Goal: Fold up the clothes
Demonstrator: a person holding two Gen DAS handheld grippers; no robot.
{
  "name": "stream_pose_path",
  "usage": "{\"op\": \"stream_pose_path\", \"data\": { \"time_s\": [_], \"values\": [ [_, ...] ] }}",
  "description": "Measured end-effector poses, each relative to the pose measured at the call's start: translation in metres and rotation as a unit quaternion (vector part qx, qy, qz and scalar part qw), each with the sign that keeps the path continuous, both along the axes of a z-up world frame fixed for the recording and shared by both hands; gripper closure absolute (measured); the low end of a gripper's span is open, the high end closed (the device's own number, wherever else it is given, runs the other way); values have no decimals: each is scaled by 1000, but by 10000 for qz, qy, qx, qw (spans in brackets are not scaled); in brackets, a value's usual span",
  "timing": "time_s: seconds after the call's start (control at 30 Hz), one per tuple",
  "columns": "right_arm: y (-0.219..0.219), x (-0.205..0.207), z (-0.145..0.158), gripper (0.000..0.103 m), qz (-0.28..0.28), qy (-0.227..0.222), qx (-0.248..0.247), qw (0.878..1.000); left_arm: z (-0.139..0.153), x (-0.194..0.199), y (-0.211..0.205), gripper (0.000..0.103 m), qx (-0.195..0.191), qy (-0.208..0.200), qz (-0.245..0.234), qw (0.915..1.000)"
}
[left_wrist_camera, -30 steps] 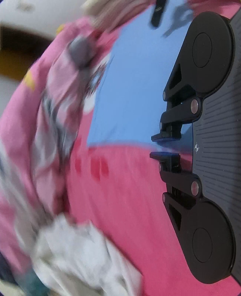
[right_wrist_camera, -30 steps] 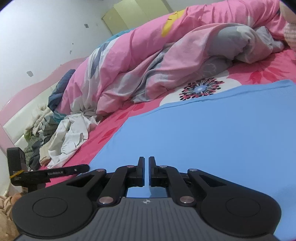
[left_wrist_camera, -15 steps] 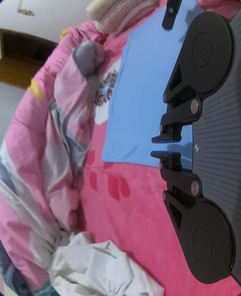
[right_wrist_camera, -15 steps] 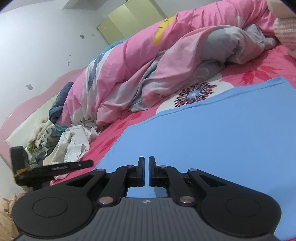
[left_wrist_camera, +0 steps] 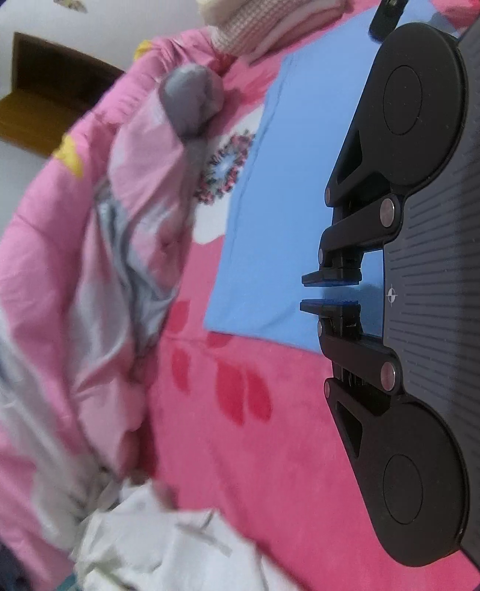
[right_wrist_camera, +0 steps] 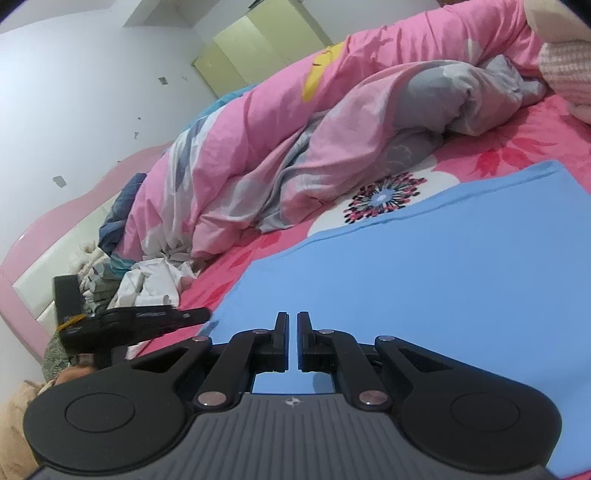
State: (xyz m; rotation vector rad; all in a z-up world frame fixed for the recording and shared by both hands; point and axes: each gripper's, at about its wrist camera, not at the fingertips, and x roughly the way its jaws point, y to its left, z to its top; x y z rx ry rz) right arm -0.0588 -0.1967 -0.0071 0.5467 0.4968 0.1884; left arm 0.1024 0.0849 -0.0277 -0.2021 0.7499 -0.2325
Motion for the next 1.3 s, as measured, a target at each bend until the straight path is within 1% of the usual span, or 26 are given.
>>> {"op": "stream_pose_path", "data": {
  "time_s": [0.03, 0.07, 0.13, 0.17, 0.23, 0.3, 0.37, 0.47, 0.57, 0.6, 0.7, 0.73, 0.77, 0.8, 0.93, 1.03, 1.13, 1.2, 1.3],
  "values": [
    [-1, 0, 0, 99, -16, 15, 17, 10000, 0, 3, -3, 96, -16, 6, -21, 10000],
    [-3, 0, 0, 99, -28, 15, 36, 10000, -2, 5, 4, 96, -74, 7, 114, 9999],
    [-5, -2, 0, 99, -42, -7, 65, 10000, -7, 9, 19, 98, -193, 7, 395, 9990],
    [-7, -2, 0, 99, -46, -16, 84, 10000, -4, 9, 27, 97, -304, 22, 535, 9981],
    [-8, -3, 0, 99, -39, -14, 127, 9999, 3, 8, 34, 98, -75, -41, 752, 9971],
    [-8, -3, 1, 99, -24, -23, 143, 9999, 9, 8, 38, 99, -143, -68, 766, 9969],
    [-7, -3, 2, 99, -19, -45, 115, 9999, 18, 11, 36, 99, -286, -142, 687, 9971],
    [-8, -1, 1, 99, -39, -2, 113, 9999, 27, 23, 22, 99, -481, -198, 335, 9981],
    [-10, 0, -1, 99, -57, 38, 108, 9999, 23, 38, 6, 99, -565, -31, 66, 9984],
    [-10, 0, -1, 99, -56, 43, 103, 9999, 17, 46, 5, 99, -522, 60, 70, 9986],
    [-10, -1, -1, 99, -69, 51, 74, 9999, 6, 67, 23, 97, -574, 293, 567, 9963],
    [-11, -1, -2, 99, -79, 56, 69, 9999, 1, 69, 35, 97, -798, 320, 787, 9932],
    [-11, -1, -2, 99, -87, 61, 73, 9999, 0, 68, 45, 98, -890, 329, 996, 9905],
    [-12, -1, -2, 99, -86, 60, 83, 9999, 1, 65, 53, 98, -976, 252, 1127, 9885],
    [-13, -1, -2, 99, -81, 57, 118, 9999, 20, 37, 71, 98, -942, 135, 1094, 9894],
    [-11, 0, -4, 99, -91, 83, 84, 9999, 32, 6, 70, 96, -774, 41, 583, 9953],
    [-13, 3, -9, 99, -134, 215, 162, 9995, 46, -27, 45, 92, -500, 31, -93, 9987],
    [-15, 3, -13, 98, -151, 300, 312, 9989, 51, -49, 28, 81, -352, 36, -499, 9981],
    [-16, -2, -17, 99, -148, 427, 509, 9977, 51, -81, 2, 71, 59, -65, -813, 9967]
  ]
}}
